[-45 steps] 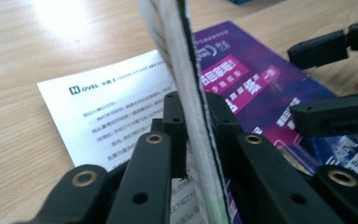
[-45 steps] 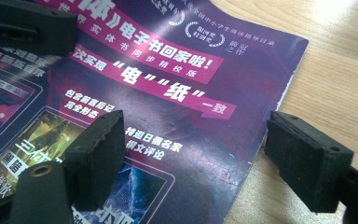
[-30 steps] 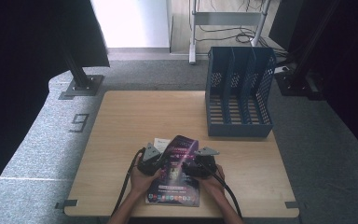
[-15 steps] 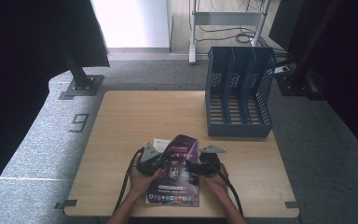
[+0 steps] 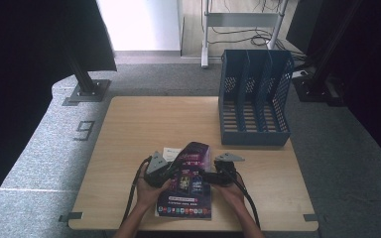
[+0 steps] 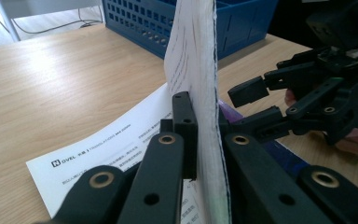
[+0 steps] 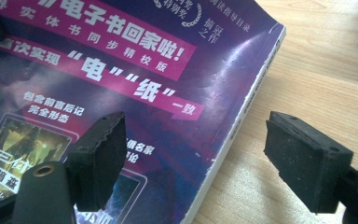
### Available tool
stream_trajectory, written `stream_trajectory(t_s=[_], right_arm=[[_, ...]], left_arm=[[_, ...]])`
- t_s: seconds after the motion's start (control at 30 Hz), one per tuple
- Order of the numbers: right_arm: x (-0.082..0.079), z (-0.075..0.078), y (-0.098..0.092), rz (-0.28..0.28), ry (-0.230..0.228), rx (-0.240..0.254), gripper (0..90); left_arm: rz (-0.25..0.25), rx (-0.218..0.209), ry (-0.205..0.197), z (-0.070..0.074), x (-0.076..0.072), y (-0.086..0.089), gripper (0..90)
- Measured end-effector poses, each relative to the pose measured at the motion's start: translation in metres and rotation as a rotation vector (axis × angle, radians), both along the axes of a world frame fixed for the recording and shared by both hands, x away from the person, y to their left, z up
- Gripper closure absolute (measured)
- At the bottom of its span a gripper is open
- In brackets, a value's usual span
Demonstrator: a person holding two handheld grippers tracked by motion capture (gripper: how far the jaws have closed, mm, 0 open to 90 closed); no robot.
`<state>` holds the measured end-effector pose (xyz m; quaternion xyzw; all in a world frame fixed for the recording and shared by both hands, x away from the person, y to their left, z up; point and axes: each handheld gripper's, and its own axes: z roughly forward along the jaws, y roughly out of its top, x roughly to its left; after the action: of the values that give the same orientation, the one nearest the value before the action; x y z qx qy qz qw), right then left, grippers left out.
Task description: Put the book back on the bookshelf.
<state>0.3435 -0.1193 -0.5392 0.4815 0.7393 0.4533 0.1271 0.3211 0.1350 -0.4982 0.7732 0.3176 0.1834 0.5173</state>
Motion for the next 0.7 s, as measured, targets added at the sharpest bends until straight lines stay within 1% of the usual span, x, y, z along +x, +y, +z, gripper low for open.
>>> stream_trajectory(t_s=[0.07,0.17,0.37,0.5,0.53,0.57,0.7], right_arm=[[0.0,0.001,-0.001,0.001,0.002,0.019,20.3],[0.0,0.003,-0.003,0.0,-0.007,0.024,20.1],[0.0,0.006,-0.004,0.009,-0.013,0.052,19.5],[0.002,0.006,-0.006,0.025,-0.001,0.095,18.3],[0.002,0.006,-0.005,0.028,0.004,0.105,18.1],[0.002,0.006,-0.005,0.033,0.003,0.11,18.0],[0.003,0.008,-0.005,0.052,0.009,0.136,17.3]], left_arm=[[-0.005,-0.005,-0.003,0.002,-0.001,0.0,88.1],[-0.011,-0.007,-0.013,0.005,-0.003,0.0,88.1],[-0.023,-0.029,-0.017,0.009,-0.007,0.001,88.1],[-0.03,-0.037,-0.026,0.012,-0.008,0.002,88.1],[-0.038,-0.04,-0.041,0.015,-0.011,0.001,88.2],[-0.043,-0.042,-0.047,0.017,-0.013,0.0,88.1],[-0.057,-0.055,-0.045,0.018,-0.015,-0.002,88.1]])
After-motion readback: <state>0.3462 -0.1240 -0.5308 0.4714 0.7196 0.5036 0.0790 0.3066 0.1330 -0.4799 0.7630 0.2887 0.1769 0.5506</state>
